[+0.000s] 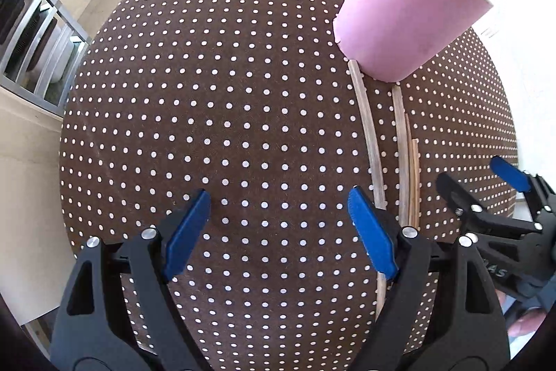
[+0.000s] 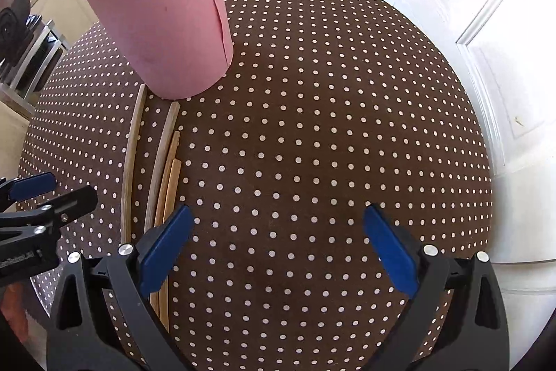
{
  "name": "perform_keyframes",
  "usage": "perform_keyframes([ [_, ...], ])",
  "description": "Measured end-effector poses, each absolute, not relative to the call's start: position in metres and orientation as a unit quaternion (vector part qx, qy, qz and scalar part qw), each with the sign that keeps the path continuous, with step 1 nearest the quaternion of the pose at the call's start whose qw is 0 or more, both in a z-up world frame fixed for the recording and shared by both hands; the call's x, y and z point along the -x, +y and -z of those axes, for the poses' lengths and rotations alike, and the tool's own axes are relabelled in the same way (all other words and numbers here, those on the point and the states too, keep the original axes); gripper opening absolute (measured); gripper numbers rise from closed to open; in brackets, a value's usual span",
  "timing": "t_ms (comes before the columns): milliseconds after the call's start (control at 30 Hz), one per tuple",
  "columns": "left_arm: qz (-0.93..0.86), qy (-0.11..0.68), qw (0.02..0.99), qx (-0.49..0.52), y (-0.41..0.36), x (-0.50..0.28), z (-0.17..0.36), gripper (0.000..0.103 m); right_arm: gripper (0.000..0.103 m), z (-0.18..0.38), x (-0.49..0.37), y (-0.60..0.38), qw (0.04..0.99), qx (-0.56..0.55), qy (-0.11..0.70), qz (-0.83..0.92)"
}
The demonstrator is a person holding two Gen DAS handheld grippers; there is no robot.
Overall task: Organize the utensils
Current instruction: 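Move both open grippers down to the chopstick pile beside the cup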
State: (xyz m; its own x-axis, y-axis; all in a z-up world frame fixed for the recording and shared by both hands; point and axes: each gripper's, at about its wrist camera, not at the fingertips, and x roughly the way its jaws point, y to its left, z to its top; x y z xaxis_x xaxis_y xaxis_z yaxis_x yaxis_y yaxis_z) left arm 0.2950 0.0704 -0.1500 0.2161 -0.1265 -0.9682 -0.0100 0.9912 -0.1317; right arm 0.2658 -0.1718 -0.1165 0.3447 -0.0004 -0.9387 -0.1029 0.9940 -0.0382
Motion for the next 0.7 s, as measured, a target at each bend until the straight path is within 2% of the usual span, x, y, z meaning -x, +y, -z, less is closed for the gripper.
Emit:
perform_keyframes([
  [433,0.039,0.628,0.770,0.104,0.093,-0.298,0.141,0.080,0.095,0.118,-0.266,-0.152,0.815,0.047,0.576,-0.051],
  [700,0.040,0.626,0.773,0.097,0.092,-0.298,0.144,0.080,0.095,0.126,-0.273,-0.149,0.812,0.045,0.579,-0.053],
])
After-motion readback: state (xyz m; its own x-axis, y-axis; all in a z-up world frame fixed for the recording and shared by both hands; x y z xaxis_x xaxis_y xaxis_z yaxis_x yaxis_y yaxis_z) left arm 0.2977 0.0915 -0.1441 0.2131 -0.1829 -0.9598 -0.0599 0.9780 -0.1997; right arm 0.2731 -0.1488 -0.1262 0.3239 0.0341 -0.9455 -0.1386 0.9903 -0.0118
